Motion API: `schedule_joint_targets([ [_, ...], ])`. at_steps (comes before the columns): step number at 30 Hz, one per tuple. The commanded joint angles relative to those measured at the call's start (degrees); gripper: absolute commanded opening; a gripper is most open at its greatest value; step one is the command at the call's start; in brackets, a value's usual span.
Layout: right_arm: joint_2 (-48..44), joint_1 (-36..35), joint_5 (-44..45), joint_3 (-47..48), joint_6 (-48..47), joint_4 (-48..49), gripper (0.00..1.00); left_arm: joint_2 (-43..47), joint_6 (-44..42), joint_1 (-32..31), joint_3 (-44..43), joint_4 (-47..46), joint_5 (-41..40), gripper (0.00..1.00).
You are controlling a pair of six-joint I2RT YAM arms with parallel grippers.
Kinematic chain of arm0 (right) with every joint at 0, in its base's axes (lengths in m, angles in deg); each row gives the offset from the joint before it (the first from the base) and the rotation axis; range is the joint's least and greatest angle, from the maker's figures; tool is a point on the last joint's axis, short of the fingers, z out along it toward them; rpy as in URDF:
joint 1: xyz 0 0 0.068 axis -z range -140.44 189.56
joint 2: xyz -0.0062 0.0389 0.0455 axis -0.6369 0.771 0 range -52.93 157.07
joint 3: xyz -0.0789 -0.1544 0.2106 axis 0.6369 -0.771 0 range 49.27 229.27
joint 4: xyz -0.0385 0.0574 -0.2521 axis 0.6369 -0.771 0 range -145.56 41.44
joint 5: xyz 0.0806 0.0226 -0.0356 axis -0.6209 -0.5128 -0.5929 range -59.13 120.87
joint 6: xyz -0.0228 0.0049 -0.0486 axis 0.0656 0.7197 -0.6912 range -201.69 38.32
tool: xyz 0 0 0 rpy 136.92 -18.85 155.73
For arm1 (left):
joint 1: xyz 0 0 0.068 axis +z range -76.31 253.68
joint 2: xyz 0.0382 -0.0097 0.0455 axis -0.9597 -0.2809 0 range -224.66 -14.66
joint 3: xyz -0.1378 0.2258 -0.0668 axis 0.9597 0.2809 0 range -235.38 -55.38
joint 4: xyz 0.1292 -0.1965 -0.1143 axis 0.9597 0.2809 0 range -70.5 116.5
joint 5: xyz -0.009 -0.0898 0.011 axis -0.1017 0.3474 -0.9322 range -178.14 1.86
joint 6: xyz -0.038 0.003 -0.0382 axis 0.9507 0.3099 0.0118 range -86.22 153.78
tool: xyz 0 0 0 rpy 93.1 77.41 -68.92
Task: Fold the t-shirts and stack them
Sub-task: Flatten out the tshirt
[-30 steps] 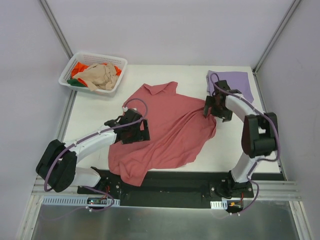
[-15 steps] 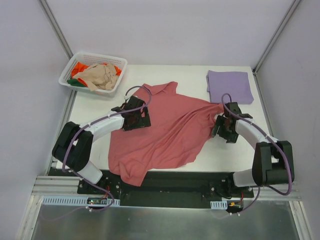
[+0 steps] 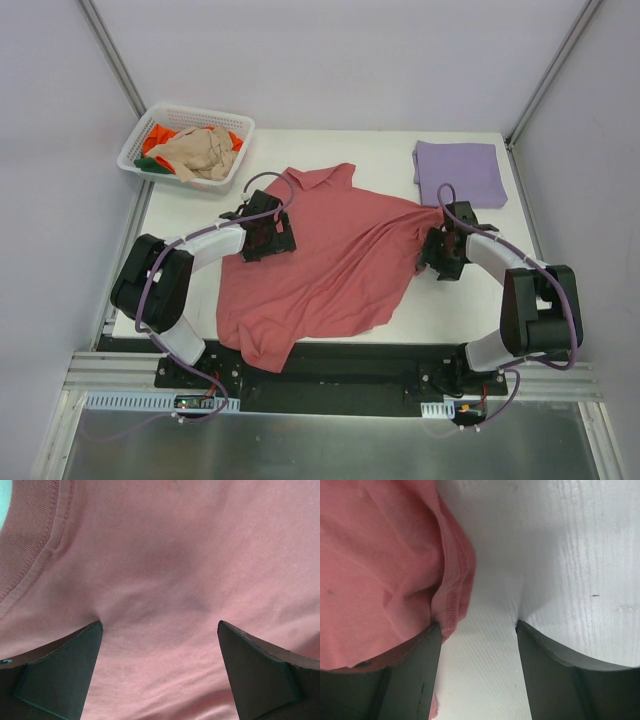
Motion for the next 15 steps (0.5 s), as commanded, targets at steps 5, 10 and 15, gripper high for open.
schedule_joint_targets([
  [5, -0.9, -1.3, -8.9, 1.5, 2.4, 4.3, 0.63, -1.1, -1.0, 0.7, 1.3, -0.5, 1.7, 0.99],
  [10, 2.1, -1.7, -8.2, 2.4, 3.1, 5.3, 0.58, -1.2, -1.3, 0.7, 1.5, -0.5, 1.5, 0.99],
  [15, 6.9, -3.2, -7.6, 5.0, 4.5, 6.5, 0.52, -1.4, -1.5, 0.8, 1.3, -0.5, 1.7, 0.99],
])
